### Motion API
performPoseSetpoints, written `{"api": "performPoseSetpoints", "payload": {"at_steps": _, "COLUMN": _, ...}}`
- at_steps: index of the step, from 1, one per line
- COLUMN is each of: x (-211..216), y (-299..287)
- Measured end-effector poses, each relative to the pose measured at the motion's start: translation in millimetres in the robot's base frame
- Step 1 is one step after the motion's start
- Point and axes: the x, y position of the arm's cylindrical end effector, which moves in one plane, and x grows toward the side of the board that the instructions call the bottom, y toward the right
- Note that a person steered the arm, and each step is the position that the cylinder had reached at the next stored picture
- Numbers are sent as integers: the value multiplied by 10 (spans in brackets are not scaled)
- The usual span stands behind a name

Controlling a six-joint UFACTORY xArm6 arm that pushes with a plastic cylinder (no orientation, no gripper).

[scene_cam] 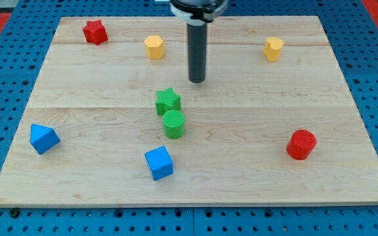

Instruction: Move the green star towards the blue triangle

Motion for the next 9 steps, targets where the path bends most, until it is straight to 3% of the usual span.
{"api": "performPoseSetpoints", "payload": {"at_steps": 2, "x": 530, "y": -235}}
{"api": "performPoseSetpoints", "payload": {"at_steps": 3, "x": 561, "y": -879}}
{"api": "performPoseSetpoints", "payload": {"at_steps": 6, "x": 332, "y": -1571}}
{"api": "performPoseSetpoints", "payload": {"at_steps": 9, "x": 594, "y": -2044}}
